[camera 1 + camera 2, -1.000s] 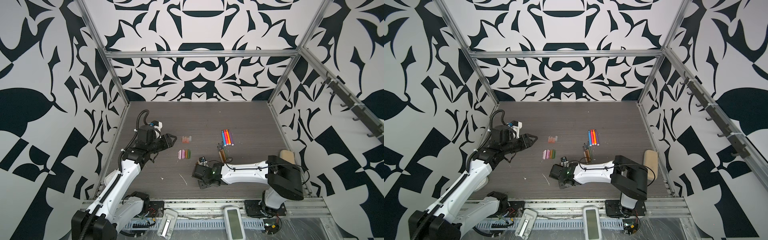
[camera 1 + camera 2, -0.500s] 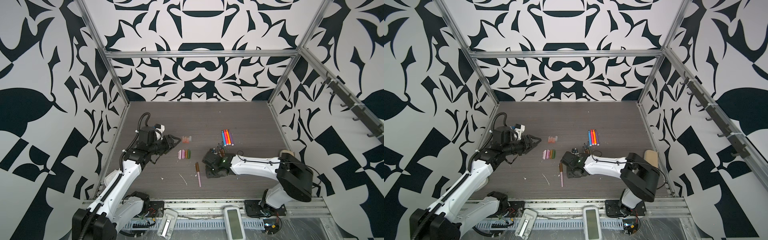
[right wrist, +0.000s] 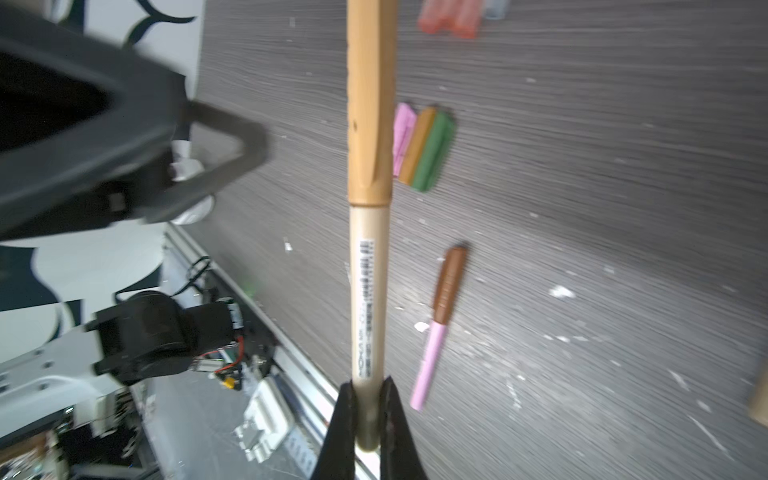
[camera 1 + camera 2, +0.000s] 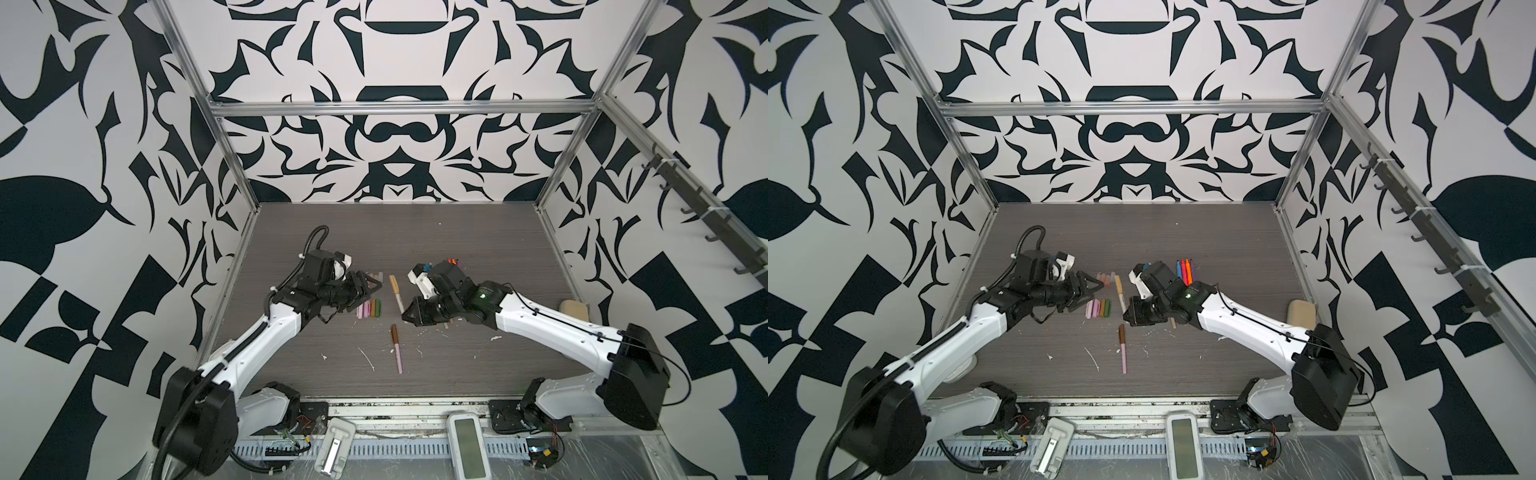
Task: Open the pen caps
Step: 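Lift the tan-capped pen toward the left gripper while the left approaches, then close the left gripper on the tan cap while the right holds the pen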
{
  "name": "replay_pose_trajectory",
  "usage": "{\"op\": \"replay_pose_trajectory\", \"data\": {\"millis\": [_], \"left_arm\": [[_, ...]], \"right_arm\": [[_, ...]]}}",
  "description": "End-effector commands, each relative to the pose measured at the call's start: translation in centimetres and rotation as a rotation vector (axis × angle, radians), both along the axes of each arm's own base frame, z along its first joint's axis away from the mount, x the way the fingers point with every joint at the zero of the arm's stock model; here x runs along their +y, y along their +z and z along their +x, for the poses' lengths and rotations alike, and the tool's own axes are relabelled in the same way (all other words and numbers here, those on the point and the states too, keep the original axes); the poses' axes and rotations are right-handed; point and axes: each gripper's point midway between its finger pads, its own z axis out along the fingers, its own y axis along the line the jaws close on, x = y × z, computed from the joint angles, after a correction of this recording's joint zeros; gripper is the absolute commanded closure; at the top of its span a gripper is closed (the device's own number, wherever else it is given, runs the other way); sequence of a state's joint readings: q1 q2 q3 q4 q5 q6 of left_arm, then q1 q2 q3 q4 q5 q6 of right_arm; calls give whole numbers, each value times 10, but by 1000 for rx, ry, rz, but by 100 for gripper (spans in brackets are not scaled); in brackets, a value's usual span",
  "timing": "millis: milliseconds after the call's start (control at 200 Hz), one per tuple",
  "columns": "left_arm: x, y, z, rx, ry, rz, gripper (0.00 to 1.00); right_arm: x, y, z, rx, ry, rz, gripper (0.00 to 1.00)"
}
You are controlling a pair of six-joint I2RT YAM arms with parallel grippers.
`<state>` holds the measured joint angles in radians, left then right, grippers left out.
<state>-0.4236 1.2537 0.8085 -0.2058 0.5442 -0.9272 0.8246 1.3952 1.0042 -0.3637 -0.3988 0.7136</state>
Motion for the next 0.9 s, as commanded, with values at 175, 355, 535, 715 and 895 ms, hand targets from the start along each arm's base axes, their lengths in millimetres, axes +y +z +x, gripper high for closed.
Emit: {"op": "replay_pose_trajectory", "data": {"millis": [175, 355, 535, 715, 895], "left_arm": [[-23, 6, 20, -18, -119, -28, 45], [-31, 6, 24, -6, -148, -54, 69], [-34, 5, 28, 2, -124, -71, 72], [-32, 15, 31, -28, -70, -73, 97], [-27, 19, 27, -46, -21, -31, 100]], "right_arm": [[29, 31, 12, 37, -27, 133, 100], [34, 37, 15, 31, -19, 153, 100], [43, 44, 14, 61, 7, 232, 100], [35, 52, 17, 59, 25, 247, 91], [9, 48, 28, -24, 3, 39, 72]]}}
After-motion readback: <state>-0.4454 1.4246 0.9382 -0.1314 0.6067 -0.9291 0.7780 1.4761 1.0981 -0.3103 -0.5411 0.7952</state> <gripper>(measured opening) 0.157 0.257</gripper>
